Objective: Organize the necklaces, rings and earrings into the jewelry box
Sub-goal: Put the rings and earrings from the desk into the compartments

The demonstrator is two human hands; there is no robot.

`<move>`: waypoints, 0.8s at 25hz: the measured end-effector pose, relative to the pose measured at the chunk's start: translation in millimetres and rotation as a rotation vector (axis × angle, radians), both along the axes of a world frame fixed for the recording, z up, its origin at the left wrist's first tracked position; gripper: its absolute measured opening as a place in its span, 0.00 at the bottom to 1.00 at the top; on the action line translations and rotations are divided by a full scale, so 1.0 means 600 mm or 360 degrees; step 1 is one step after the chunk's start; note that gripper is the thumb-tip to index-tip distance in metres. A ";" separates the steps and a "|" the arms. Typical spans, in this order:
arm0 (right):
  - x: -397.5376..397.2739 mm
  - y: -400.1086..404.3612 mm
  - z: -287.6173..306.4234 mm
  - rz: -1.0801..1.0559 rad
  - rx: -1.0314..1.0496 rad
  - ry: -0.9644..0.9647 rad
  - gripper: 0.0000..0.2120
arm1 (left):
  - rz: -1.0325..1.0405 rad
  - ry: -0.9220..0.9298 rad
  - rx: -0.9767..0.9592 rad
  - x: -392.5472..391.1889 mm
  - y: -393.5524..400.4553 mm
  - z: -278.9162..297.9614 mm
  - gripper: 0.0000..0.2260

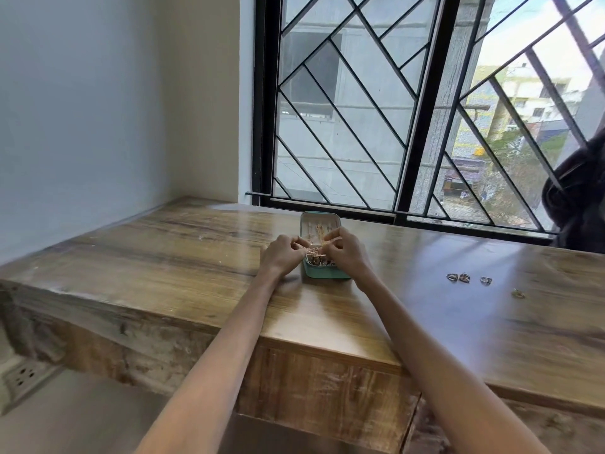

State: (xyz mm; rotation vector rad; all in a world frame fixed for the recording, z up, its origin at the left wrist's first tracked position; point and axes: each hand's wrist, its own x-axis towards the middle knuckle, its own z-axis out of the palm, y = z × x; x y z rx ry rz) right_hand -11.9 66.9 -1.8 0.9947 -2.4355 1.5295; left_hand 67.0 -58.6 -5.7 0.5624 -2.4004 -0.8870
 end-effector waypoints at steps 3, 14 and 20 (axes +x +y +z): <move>0.003 0.005 -0.004 0.0024 -0.0007 0.0034 0.07 | -0.0047 0.0042 -0.0089 0.003 0.001 0.003 0.10; 0.009 0.006 -0.011 0.0232 -0.0008 -0.0008 0.08 | -0.0026 0.0023 -0.0185 0.006 0.006 0.004 0.10; 0.006 -0.003 -0.014 0.0075 0.0181 0.0188 0.12 | -0.0010 0.0022 -0.0220 0.007 0.006 0.001 0.10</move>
